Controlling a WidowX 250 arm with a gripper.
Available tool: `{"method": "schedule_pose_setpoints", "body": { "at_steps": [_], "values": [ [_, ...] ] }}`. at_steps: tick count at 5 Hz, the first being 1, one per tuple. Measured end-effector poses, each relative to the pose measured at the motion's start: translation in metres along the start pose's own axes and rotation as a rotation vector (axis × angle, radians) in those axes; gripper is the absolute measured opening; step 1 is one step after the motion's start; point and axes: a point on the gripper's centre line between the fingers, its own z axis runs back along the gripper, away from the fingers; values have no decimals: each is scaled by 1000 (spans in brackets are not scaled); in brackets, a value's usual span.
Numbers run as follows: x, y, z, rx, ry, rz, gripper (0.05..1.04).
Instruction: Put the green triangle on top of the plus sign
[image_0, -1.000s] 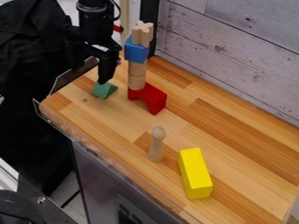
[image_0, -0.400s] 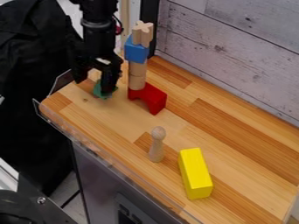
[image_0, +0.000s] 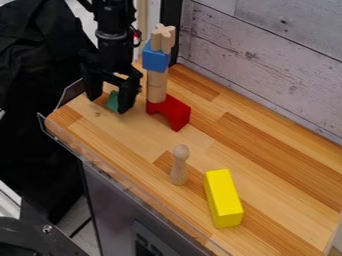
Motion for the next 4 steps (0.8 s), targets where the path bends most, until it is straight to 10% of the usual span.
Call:
{"method": "schedule_pose_setpoints", "body": {
  "at_steps": [2,4],
  "values": [
    [3,1,-5,-2,7,20,965],
    [5,6,-5,-7,-15,52,531]
  ]
}}
